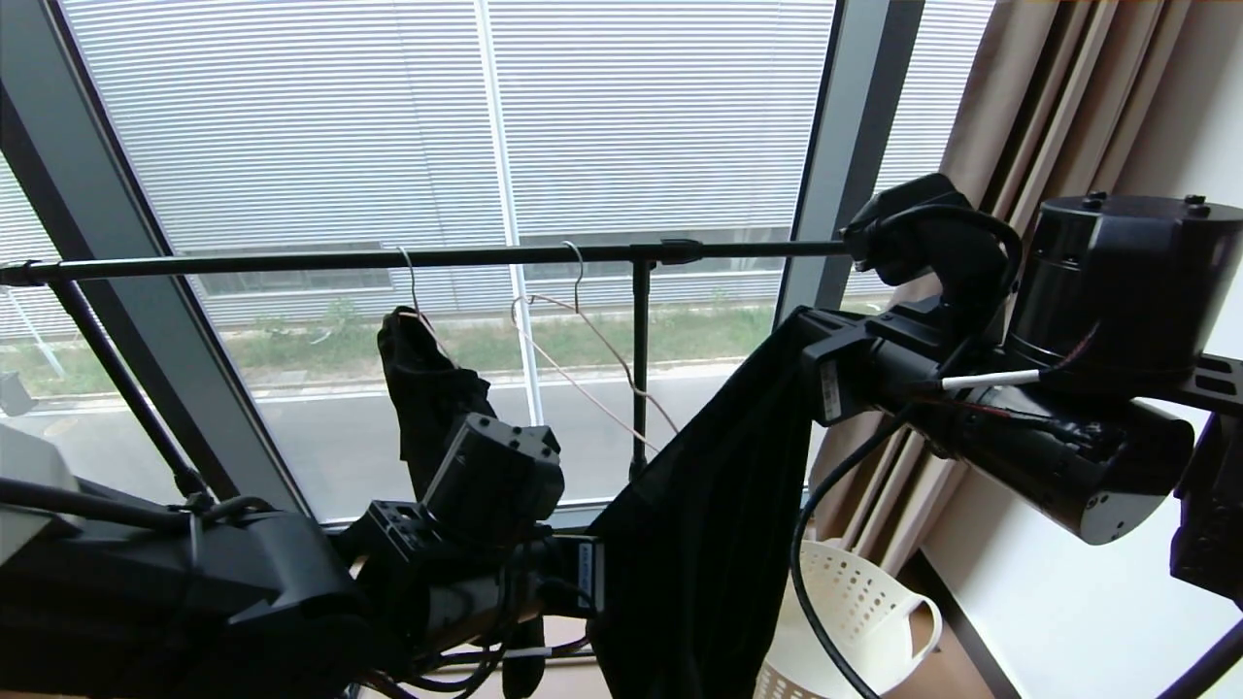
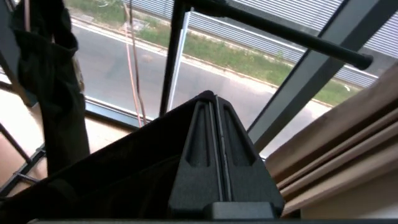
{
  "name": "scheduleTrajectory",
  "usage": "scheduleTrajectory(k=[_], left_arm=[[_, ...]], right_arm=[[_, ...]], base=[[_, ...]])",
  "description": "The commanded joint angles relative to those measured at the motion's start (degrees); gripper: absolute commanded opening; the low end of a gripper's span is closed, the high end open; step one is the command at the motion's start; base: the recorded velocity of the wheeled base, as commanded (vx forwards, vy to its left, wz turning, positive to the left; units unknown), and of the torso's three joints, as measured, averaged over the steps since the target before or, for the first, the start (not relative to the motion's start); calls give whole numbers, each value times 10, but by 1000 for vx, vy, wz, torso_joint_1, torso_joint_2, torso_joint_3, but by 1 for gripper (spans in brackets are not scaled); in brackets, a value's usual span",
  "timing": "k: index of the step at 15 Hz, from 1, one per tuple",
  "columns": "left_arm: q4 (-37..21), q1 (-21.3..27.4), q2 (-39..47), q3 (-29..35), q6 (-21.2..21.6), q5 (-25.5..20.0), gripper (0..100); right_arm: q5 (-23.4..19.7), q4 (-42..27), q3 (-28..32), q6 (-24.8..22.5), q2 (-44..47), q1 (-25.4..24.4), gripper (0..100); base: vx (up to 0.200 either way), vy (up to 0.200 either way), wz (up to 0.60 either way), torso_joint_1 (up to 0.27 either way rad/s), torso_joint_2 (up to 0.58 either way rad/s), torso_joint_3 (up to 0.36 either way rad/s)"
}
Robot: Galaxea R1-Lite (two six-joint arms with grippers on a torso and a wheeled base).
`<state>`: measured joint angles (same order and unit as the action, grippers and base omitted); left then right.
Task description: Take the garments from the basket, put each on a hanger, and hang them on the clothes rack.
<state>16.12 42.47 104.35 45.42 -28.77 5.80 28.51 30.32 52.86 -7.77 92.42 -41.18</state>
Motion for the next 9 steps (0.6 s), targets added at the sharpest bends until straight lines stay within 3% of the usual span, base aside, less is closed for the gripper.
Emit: scheduleTrajectory(k=[1, 5, 9], left_arm=[[-1, -16, -42, -3, 5, -1, 0], [-10, -48, -42, 34, 50, -3, 0], [-118, -71, -43, 131, 89, -4, 0]], right_arm=[[5, -1, -8, -3, -7, 12, 0], [52, -2, -43, -37, -15, 9, 0], [62, -12, -63, -41, -15, -20, 0]], base=[[0, 0, 0, 0, 0, 0], [0, 0, 0, 0, 0, 0], [0, 0, 0, 0, 0, 0]])
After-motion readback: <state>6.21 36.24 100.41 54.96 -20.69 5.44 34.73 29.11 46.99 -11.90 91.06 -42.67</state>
